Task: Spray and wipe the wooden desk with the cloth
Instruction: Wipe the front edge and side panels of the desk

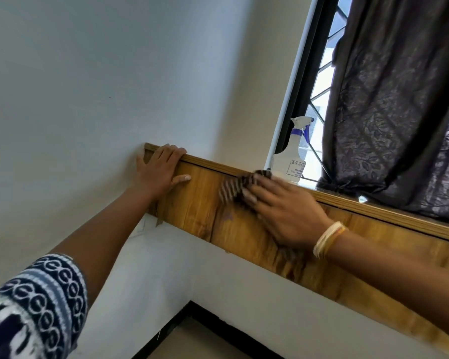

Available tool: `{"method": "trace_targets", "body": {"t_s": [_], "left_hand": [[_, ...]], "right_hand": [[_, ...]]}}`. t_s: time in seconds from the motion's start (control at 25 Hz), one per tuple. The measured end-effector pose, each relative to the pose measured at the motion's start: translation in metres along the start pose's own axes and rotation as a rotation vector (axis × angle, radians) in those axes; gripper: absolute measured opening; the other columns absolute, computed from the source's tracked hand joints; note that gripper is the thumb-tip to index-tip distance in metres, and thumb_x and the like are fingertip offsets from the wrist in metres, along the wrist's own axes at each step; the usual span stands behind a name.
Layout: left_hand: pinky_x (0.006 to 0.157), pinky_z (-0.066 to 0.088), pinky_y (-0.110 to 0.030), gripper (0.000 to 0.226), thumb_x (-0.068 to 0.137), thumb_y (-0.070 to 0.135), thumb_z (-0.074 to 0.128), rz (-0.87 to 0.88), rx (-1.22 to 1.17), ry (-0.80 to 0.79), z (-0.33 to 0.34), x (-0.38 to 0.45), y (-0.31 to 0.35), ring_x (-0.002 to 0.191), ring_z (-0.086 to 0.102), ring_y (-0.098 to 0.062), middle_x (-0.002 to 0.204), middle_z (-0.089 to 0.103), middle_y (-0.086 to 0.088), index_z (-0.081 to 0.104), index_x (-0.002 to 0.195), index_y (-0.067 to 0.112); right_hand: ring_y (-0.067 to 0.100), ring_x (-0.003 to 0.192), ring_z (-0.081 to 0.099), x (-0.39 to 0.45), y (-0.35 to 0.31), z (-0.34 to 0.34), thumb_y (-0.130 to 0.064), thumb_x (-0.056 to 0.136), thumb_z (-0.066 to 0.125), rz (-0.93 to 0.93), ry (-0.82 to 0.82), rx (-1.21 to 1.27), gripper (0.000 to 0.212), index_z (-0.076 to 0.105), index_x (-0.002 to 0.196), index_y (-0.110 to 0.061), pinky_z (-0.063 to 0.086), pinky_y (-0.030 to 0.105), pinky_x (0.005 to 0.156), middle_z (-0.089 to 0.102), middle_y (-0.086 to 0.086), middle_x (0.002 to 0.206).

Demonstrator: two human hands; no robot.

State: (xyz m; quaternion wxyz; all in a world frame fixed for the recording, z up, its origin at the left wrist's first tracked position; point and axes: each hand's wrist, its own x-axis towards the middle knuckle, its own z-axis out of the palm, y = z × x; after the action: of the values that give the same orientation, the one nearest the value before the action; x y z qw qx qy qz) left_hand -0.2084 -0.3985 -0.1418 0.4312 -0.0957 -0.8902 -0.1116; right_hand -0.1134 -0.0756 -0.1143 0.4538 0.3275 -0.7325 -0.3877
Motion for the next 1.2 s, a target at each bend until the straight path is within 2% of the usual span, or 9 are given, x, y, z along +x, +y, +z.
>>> {"method": "trace_targets", "body": {"t_s": [0.12, 0.24, 0.4, 0.52, 0.68, 0.84, 0.96, 1.12, 1.2], "left_hand": [[0.098, 0.041, -0.055, 0.070, 0.089, 0.056, 0.053, 0.140, 0.102, -0.065, -0.012, 0.009, -0.028, 0.133, 0.042, -0.030, 0.150, 0.037, -0.003, 0.028, 0.150, 0.033], [0.093, 0.047, -0.046, 0.076, 0.091, 0.029, 0.065, 0.197, 0.113, -0.160, -0.025, 0.018, -0.057, 0.125, 0.049, -0.025, 0.150, 0.037, 0.003, 0.019, 0.151, 0.041], [0.098, 0.044, -0.042, 0.065, 0.091, 0.004, 0.031, 0.134, 0.061, -0.135, -0.033, 0.013, -0.057, 0.133, 0.045, -0.027, 0.156, 0.033, 0.001, 0.028, 0.152, 0.027], [0.104, 0.042, -0.045, 0.058, 0.091, 0.002, 0.033, 0.088, 0.019, -0.099, -0.032, 0.010, -0.052, 0.131, 0.046, -0.034, 0.152, 0.039, -0.011, 0.034, 0.147, 0.013], [0.112, 0.036, -0.045, 0.056, 0.092, -0.010, 0.040, 0.014, -0.137, -0.100, -0.035, 0.016, -0.049, 0.136, 0.043, -0.033, 0.149, 0.044, -0.017, 0.041, 0.145, 0.007], [0.113, 0.036, -0.040, 0.065, 0.087, -0.019, 0.040, 0.006, -0.283, -0.113, -0.040, 0.012, -0.053, 0.140, 0.038, -0.026, 0.153, 0.041, -0.011, 0.043, 0.146, 0.010], [0.114, 0.034, -0.037, 0.074, 0.082, -0.025, 0.040, 0.000, -0.325, -0.091, -0.037, 0.005, -0.053, 0.141, 0.036, -0.024, 0.153, 0.039, -0.009, 0.043, 0.146, 0.011], [0.109, 0.035, -0.031, 0.057, 0.091, -0.013, 0.042, 0.018, -0.239, -0.151, -0.054, 0.016, -0.048, 0.135, 0.044, -0.026, 0.148, 0.047, -0.011, 0.049, 0.142, 0.012], [0.109, 0.037, -0.036, 0.045, 0.098, 0.003, 0.040, 0.085, 0.108, -0.305, -0.073, 0.037, -0.039, 0.131, 0.048, -0.026, 0.143, 0.053, -0.010, 0.055, 0.137, 0.019]], "right_hand": [[0.034, 0.147, 0.021, 0.028, -0.013, 0.007, -0.032, 0.092, 0.045, 0.123, 0.031, 0.031, 0.066, 0.029, 0.152, -0.010, 0.016, 0.047, 0.119, 0.030, 0.014, 0.157], [0.033, 0.143, 0.033, 0.015, -0.081, 0.032, -0.036, 0.086, 0.051, -0.070, -0.030, 0.121, 0.067, 0.040, 0.146, -0.010, 0.019, 0.047, 0.115, 0.043, 0.015, 0.149], [0.029, 0.138, 0.042, 0.009, -0.111, 0.038, -0.034, 0.083, 0.058, -0.353, -0.129, 0.097, 0.058, 0.054, 0.137, -0.012, 0.019, 0.043, 0.117, 0.053, 0.009, 0.143], [0.029, 0.135, 0.047, 0.043, -0.073, 0.029, -0.039, 0.089, 0.054, -0.053, 0.029, 0.127, 0.059, 0.047, 0.143, -0.016, 0.028, 0.042, 0.112, 0.053, 0.009, 0.142], [0.036, 0.146, 0.026, 0.098, -0.047, 0.027, -0.030, 0.093, 0.042, 0.238, 0.127, 0.049, 0.060, 0.035, 0.149, -0.009, 0.015, 0.046, 0.118, 0.032, 0.016, 0.156], [0.031, 0.127, 0.052, 0.106, -0.140, 0.050, -0.030, 0.082, 0.059, -0.025, -0.017, 0.222, 0.063, 0.050, 0.140, -0.009, 0.039, 0.042, 0.109, 0.052, 0.014, 0.141], [0.032, 0.132, 0.047, 0.112, -0.154, 0.058, -0.032, 0.086, 0.055, -0.271, -0.153, 0.181, 0.058, 0.051, 0.140, -0.011, 0.032, 0.044, 0.114, 0.050, 0.012, 0.144], [0.033, 0.136, 0.043, 0.170, -0.105, 0.049, -0.037, 0.091, 0.038, 0.013, -0.024, 0.173, 0.060, 0.044, 0.145, -0.014, 0.029, 0.046, 0.115, 0.050, 0.014, 0.144], [0.033, 0.144, 0.030, 0.198, -0.087, 0.042, -0.038, 0.092, 0.029, 0.109, 0.018, 0.110, 0.064, 0.036, 0.150, -0.011, 0.016, 0.045, 0.120, 0.038, 0.014, 0.153]]}}
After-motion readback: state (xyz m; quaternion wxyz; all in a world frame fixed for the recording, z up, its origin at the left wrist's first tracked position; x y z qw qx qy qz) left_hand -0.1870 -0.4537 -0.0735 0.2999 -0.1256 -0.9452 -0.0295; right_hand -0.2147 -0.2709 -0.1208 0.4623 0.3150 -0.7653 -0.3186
